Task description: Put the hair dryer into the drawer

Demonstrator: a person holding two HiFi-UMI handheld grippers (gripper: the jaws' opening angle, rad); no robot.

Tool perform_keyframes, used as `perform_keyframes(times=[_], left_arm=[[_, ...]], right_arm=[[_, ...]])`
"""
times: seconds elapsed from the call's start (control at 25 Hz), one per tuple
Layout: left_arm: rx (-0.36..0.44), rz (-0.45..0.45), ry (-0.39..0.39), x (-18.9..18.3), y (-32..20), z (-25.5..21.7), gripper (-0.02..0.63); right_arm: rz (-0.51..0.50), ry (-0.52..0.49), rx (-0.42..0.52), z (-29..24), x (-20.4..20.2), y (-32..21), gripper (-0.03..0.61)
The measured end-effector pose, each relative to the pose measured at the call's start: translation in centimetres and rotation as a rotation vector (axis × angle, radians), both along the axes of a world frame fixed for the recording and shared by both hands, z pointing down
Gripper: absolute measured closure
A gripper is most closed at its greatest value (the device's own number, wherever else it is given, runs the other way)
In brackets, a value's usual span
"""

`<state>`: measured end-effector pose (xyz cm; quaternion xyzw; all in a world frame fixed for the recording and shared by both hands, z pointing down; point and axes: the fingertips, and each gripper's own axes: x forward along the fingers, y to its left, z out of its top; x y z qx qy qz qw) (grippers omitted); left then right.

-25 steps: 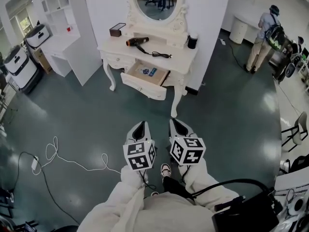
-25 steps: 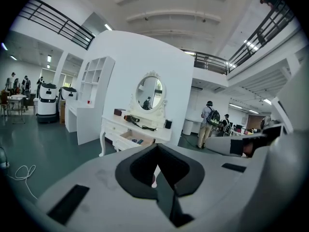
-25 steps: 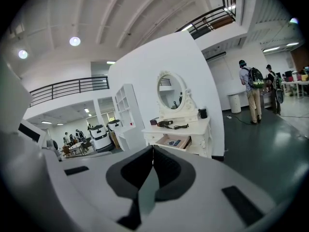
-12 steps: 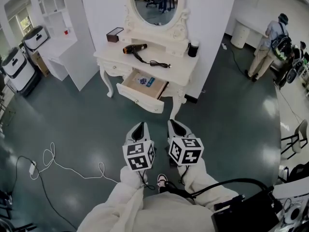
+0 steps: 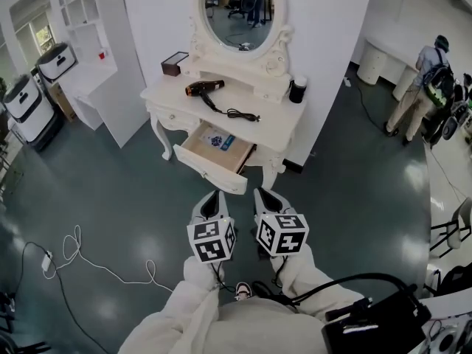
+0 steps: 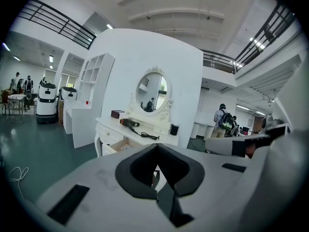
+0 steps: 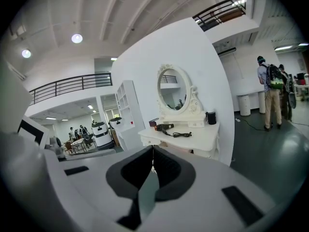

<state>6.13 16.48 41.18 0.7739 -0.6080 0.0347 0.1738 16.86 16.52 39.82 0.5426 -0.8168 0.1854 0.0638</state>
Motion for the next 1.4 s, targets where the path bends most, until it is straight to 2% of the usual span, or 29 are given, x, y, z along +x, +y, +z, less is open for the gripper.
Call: perform_keyframes(times=[0.2, 0.4, 0.84, 1.24, 1.4], left_arm=[[0.001, -0.008, -0.019, 0.8, -2.1, -0.1, 0.618], [-0.032, -0.036, -0.05, 0.1, -2.8, 1.1, 0.618], [-0.069, -0.039, -0.052, -0.4, -4.4, 2.9, 0.618], [-0.038, -0.057, -0.039, -3.6, -11.5, 2.6, 0.618], [-0.05, -0.065, -0.022, -5.0, -14.9, 2.7, 0.618]], right_arm=[[-0.009, -0.013, -0.008, 0.3, 1.0, -2.6, 0.517], [-0.012, -0.047, -0.03, 1.5, 1.4, -3.9, 0.517], [0.001, -0.057, -0.081, 3.7, 1.6, -5.4, 0.517], [-0.012, -0.039, -0.056, 3.1, -1.4, -12.6, 0.517], [-0.025, -0.02, -0.059, 2.9, -3.0, -15.6, 0.517]])
